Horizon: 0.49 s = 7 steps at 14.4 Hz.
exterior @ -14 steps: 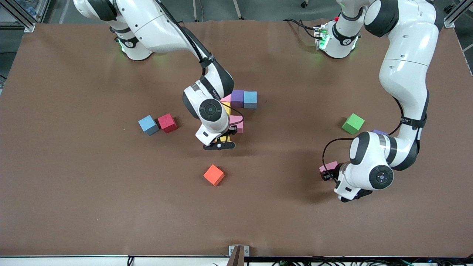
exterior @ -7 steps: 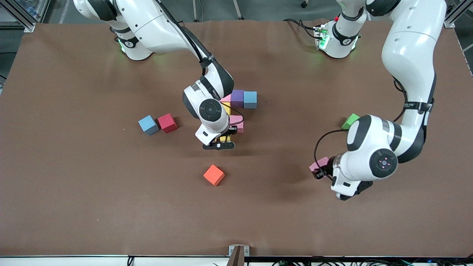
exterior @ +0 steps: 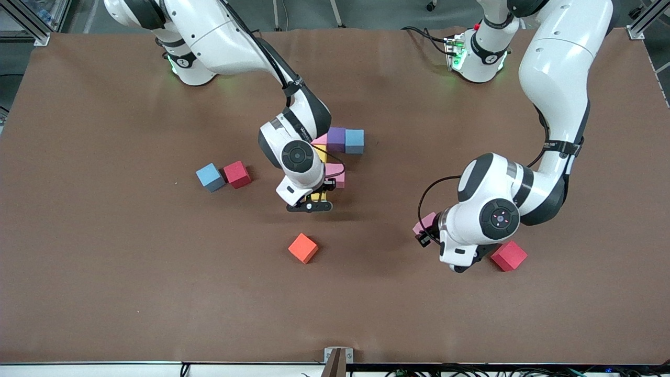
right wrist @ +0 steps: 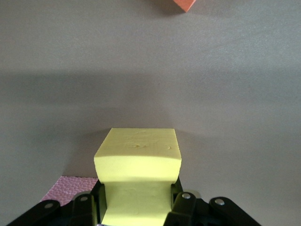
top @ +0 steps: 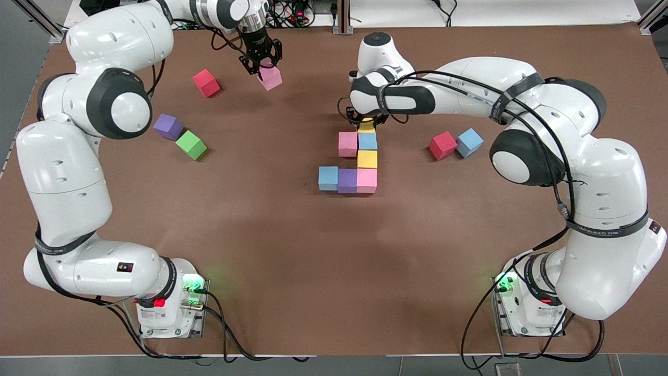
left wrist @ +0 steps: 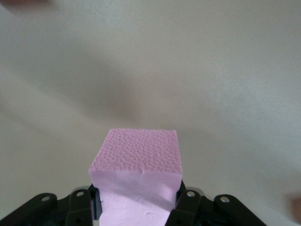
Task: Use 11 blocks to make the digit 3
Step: 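Carry the light pink cube toward the center with the left gripper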
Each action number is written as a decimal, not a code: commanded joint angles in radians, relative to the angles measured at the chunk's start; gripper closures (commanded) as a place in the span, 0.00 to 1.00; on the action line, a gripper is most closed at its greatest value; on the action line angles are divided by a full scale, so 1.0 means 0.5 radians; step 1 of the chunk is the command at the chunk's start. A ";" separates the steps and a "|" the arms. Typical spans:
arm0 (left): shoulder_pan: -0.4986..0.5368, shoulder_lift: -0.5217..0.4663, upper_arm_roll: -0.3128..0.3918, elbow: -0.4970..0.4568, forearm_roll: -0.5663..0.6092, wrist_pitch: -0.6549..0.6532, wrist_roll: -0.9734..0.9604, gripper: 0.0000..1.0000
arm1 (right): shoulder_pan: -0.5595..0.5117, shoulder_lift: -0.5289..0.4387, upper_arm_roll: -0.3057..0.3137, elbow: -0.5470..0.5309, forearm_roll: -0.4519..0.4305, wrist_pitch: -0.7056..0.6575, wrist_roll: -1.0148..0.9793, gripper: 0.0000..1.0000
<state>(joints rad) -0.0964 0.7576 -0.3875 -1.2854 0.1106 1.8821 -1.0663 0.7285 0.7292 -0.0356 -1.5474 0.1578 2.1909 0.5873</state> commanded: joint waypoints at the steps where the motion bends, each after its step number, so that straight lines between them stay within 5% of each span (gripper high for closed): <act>1: 0.009 -0.033 -0.032 -0.019 -0.022 0.000 -0.134 0.87 | 0.016 -0.041 -0.018 -0.172 0.037 0.008 0.037 0.99; 7: 0.009 -0.033 -0.145 -0.019 -0.016 0.000 -0.315 0.86 | 0.013 -0.050 -0.021 -0.194 0.037 0.015 0.047 0.98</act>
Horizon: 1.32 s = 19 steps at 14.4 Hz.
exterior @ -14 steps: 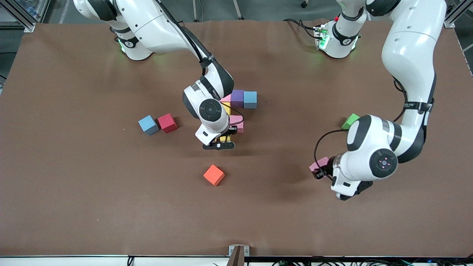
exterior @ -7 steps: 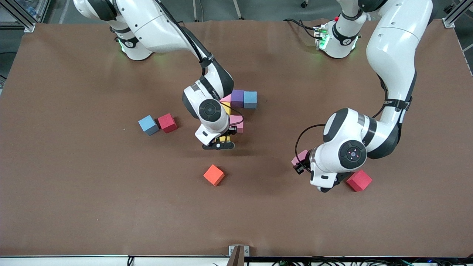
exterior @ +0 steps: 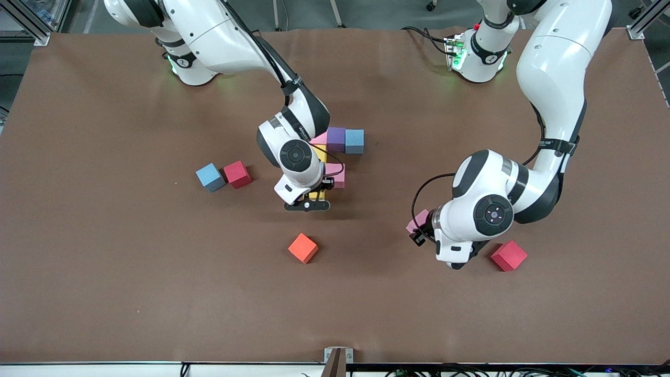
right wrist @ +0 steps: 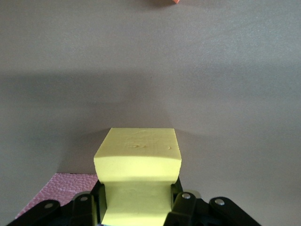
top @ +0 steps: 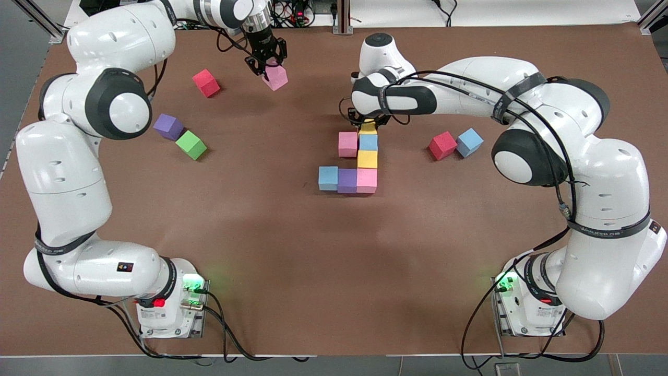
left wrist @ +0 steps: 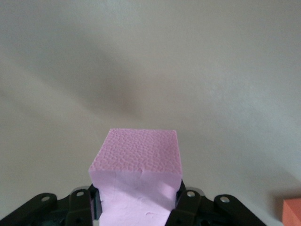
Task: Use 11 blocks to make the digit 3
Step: 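Carry the light pink cube toward the center with the left gripper, then release the yellow cube with the right gripper while the left gripper lowers pink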
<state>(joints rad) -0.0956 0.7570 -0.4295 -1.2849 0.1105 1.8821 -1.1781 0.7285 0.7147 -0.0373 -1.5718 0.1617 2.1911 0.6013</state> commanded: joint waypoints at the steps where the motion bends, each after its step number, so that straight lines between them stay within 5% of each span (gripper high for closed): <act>1: 0.001 -0.032 -0.067 -0.020 -0.016 0.000 -0.113 0.86 | 0.013 -0.021 -0.017 -0.145 0.026 0.017 0.018 0.98; 5: -0.069 -0.032 -0.068 -0.020 -0.016 0.000 -0.190 0.85 | 0.013 -0.015 -0.017 -0.142 0.026 0.029 0.034 0.98; 8: -0.122 -0.041 -0.071 -0.023 -0.015 -0.015 -0.297 0.85 | 0.007 -0.012 -0.017 -0.139 0.026 0.023 0.043 0.83; 10: -0.131 -0.057 -0.083 -0.029 -0.019 -0.018 -0.356 0.85 | 0.003 -0.012 -0.017 -0.133 0.023 0.026 0.040 0.82; 11: -0.128 -0.057 -0.116 -0.029 -0.022 -0.018 -0.398 0.85 | 0.003 -0.012 -0.021 -0.130 0.023 0.026 0.043 0.77; 12: -0.125 -0.057 -0.135 -0.029 -0.013 -0.018 -0.435 0.85 | 0.003 -0.012 -0.021 -0.127 0.020 0.026 0.040 0.60; 13: -0.128 -0.060 -0.138 -0.029 -0.012 -0.018 -0.445 0.85 | -0.003 -0.012 -0.021 -0.121 0.008 0.026 0.034 0.08; 14: -0.131 -0.060 -0.141 -0.029 -0.012 -0.018 -0.451 0.85 | -0.009 -0.012 -0.021 -0.118 0.002 0.029 0.025 0.00; 19: -0.140 -0.075 -0.163 -0.023 -0.003 -0.018 -0.503 0.84 | -0.015 -0.012 -0.021 -0.081 -0.001 0.017 0.015 0.00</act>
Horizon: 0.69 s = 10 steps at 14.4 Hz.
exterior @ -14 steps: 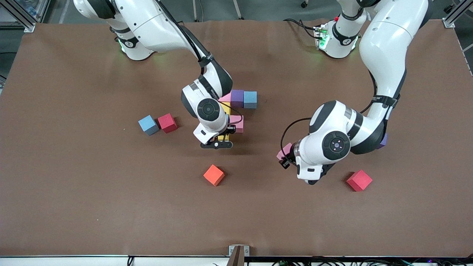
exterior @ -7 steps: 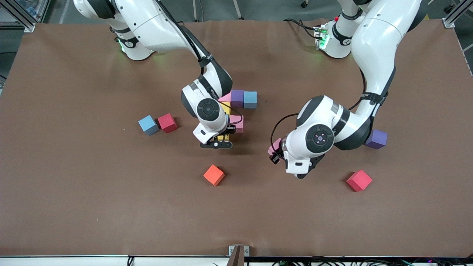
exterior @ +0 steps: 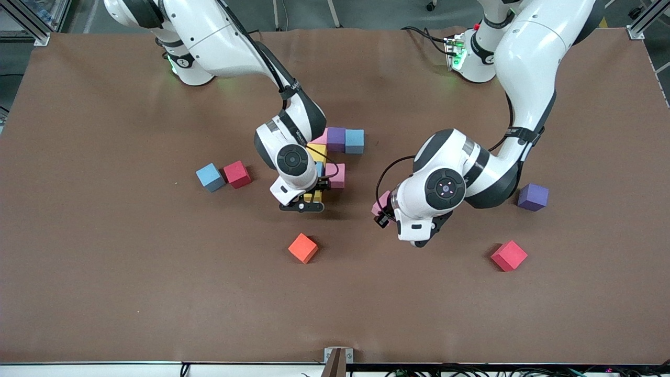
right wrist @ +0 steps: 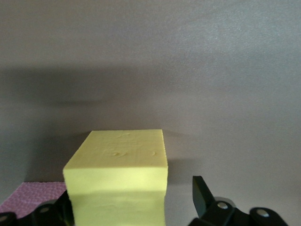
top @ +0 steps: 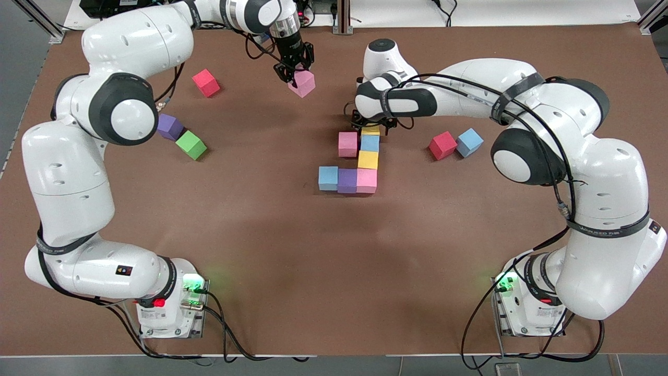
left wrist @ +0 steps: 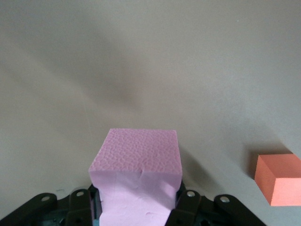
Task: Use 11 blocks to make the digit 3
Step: 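Release the yellow cube with the right gripper while the left gripper lowers pink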
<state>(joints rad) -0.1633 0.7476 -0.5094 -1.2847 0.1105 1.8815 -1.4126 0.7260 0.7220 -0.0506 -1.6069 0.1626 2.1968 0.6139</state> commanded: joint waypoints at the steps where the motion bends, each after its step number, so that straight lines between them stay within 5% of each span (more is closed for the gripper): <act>1: -0.011 -0.053 0.000 -0.023 -0.003 -0.014 -0.034 0.84 | -0.016 -0.027 0.006 -0.005 0.000 0.006 -0.007 0.00; 10: -0.014 -0.050 0.000 -0.023 0.021 -0.017 -0.028 0.84 | -0.093 -0.170 0.015 0.084 0.031 -0.055 -0.010 0.00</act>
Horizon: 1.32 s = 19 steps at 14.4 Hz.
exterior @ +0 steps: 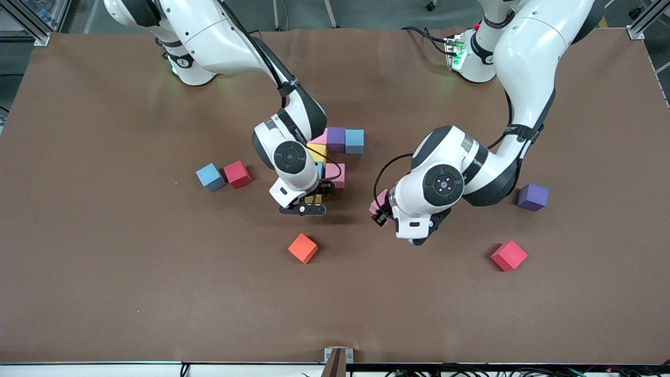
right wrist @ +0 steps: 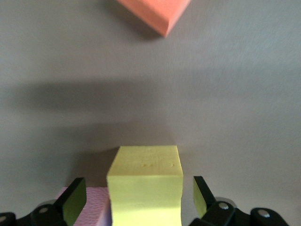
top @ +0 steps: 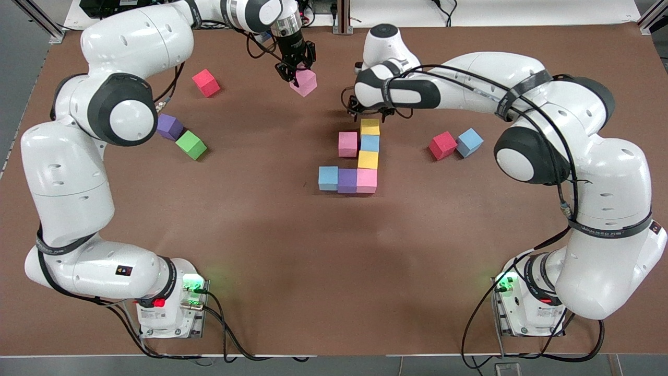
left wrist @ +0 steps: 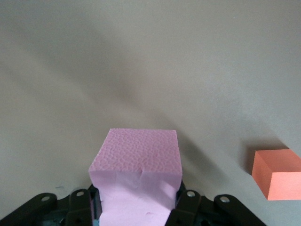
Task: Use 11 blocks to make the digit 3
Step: 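Release the yellow cube with the right gripper while the left gripper lowers pink, then grasp the red cube with the right gripper while the left gripper holds pink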
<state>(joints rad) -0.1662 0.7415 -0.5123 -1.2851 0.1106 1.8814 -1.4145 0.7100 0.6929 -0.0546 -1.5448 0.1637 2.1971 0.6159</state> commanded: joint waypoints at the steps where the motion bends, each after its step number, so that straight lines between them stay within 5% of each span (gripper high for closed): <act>1: -0.008 -0.038 0.006 -0.022 0.027 -0.017 -0.021 0.84 | -0.082 -0.140 0.023 -0.015 0.029 -0.105 -0.017 0.00; 8: -0.008 -0.047 0.003 -0.031 0.046 -0.044 -0.067 0.84 | -0.340 -0.238 0.014 0.003 0.004 -0.228 -0.060 0.00; 14: -0.048 -0.124 -0.009 -0.166 0.043 -0.127 -0.621 0.83 | -0.631 -0.318 0.011 -0.003 -0.094 -0.451 -0.078 0.00; 19: -0.030 -0.252 -0.018 -0.527 0.030 0.209 -1.063 0.82 | -0.723 -0.355 0.014 0.006 -0.235 -0.568 -0.127 0.00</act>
<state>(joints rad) -0.1939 0.6949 -0.5198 -1.4060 0.1175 1.8916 -1.8631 0.3765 0.5522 -0.0660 -1.5243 0.0638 1.9293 0.5564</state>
